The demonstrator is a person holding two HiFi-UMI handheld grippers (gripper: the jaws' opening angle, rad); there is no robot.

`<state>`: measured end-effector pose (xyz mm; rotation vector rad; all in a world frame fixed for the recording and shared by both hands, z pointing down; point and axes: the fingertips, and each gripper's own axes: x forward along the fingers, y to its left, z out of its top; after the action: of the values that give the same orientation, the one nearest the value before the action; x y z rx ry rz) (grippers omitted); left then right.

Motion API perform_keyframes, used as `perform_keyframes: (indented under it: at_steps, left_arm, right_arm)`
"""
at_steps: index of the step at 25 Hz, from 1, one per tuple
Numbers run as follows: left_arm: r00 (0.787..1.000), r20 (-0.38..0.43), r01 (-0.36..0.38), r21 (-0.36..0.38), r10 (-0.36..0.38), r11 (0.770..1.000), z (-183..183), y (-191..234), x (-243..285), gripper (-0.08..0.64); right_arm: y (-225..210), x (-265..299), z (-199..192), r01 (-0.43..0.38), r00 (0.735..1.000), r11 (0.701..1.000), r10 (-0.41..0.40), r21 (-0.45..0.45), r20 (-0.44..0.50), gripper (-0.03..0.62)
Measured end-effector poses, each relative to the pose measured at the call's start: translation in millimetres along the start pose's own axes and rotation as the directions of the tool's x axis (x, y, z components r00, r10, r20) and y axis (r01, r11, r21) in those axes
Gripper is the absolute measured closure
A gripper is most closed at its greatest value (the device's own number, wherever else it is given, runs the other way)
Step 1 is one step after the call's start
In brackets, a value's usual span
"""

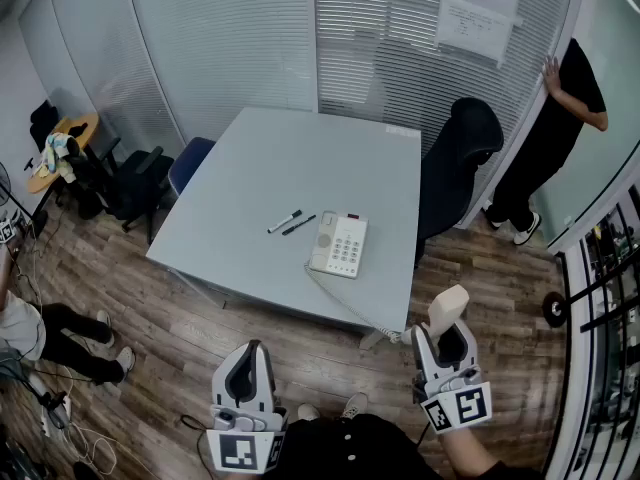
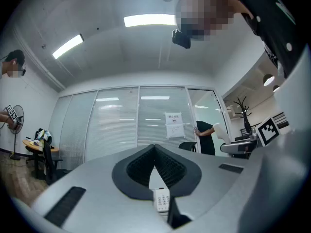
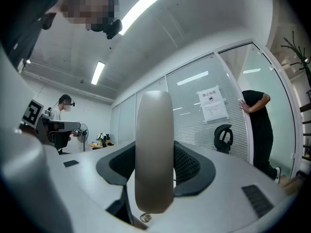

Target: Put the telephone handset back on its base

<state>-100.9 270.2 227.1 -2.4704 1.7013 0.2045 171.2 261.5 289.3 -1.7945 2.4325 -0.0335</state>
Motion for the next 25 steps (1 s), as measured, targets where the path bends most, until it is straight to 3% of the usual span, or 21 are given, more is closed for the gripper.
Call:
perform_keyframes:
  at_steps: [4,17,25]
  left_arm:
    - [1.0,0.018,-0.004,-0.002,0.004,1.0,1.8,-0.6,-4.7,0.545]
    - [0.999,-0.03,-0.033,0.006,0.033,0.999,-4.2,-5.8,-1.7,0.546]
    - [0.998,-0.009,-0.066,0.025,0.066,0.998,-7.5,-20.8,-0.6,0.546]
  right_arm:
    - [3.8,-3.4,-0.1,-0.005,1.0,1.0,0.005,-0.011,0.001,0.364]
    - [-4.4,0.1,4.5,-0.018,1.0,0.999,0.018,0.046,0.012,0.364]
    - [-16.5,3.3,5.8,-0.064,0.998,0.996,0.063,0.062,0.02,0.364]
